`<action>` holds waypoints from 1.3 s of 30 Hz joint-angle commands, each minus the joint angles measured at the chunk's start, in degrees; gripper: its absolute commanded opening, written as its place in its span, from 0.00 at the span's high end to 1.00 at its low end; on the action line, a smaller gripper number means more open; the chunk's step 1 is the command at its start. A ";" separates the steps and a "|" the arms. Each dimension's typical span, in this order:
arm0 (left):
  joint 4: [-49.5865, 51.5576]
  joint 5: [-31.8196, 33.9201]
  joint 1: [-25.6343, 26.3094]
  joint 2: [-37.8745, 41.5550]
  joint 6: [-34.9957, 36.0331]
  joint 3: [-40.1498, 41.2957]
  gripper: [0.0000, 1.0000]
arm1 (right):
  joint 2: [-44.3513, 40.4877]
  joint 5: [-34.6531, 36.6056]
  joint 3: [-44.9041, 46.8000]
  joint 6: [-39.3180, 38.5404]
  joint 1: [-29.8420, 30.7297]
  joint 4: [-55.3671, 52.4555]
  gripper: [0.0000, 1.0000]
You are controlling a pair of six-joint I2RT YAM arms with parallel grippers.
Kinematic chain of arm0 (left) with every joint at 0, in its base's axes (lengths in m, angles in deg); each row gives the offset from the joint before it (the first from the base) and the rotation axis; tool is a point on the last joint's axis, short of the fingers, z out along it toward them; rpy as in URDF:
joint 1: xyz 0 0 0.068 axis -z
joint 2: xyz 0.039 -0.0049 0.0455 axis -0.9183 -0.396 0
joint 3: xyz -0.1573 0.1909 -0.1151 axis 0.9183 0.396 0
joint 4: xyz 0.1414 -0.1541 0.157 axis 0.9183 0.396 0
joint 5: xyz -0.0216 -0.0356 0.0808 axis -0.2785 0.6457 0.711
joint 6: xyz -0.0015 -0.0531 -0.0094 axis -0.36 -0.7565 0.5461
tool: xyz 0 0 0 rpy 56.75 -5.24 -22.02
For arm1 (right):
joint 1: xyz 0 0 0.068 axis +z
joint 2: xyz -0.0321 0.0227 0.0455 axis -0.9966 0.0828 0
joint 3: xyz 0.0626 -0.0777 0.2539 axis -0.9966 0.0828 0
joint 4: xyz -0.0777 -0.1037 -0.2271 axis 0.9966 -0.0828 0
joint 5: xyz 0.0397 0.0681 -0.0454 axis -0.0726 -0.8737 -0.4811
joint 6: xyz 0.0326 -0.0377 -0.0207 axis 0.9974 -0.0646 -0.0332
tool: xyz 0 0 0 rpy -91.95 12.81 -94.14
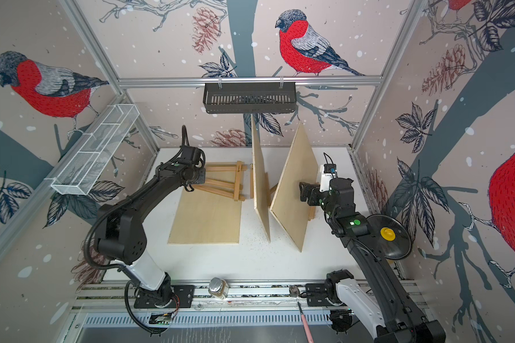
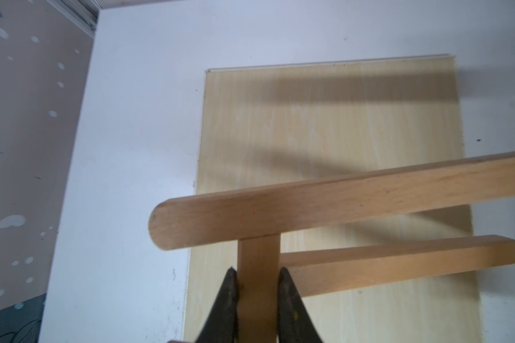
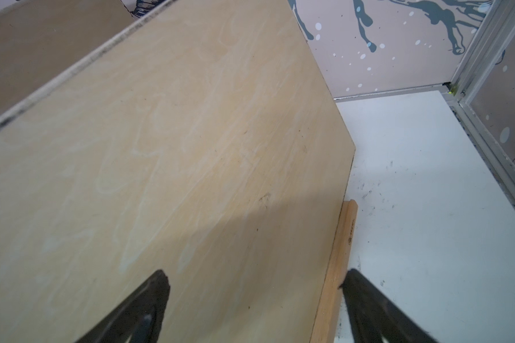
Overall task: Disassemble the easel
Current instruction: Pick up the easel from the drawing board, then place the easel at the corner of the board.
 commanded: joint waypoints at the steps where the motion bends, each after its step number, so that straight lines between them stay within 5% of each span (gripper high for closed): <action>1: 2.64 3.60 0.61 4.73 -0.33 -0.72 0.94 | -1.21 1.47 -1.30 -0.81 0.21 -0.30 0.08; 11: 12.19 9.09 3.61 20.93 5.18 -4.44 0.94 | -9.44 1.76 -6.97 -6.69 3.41 1.86 0.12; 19: 20.78 8.97 3.59 32.69 5.72 -10.78 0.93 | -10.62 -2.84 -14.40 -9.90 12.40 6.39 0.19; 24: 26.52 7.58 3.58 34.89 5.87 -14.73 0.93 | -4.62 -3.85 -21.51 -12.77 23.55 10.63 0.23; 32: 29.39 4.77 3.58 35.23 6.27 -14.53 0.93 | 19.63 24.32 -40.34 -38.67 61.51 4.56 0.19; 39: 28.50 -0.59 3.68 36.10 7.09 -13.34 0.93 | 36.30 37.12 -50.42 -52.31 68.75 5.48 0.19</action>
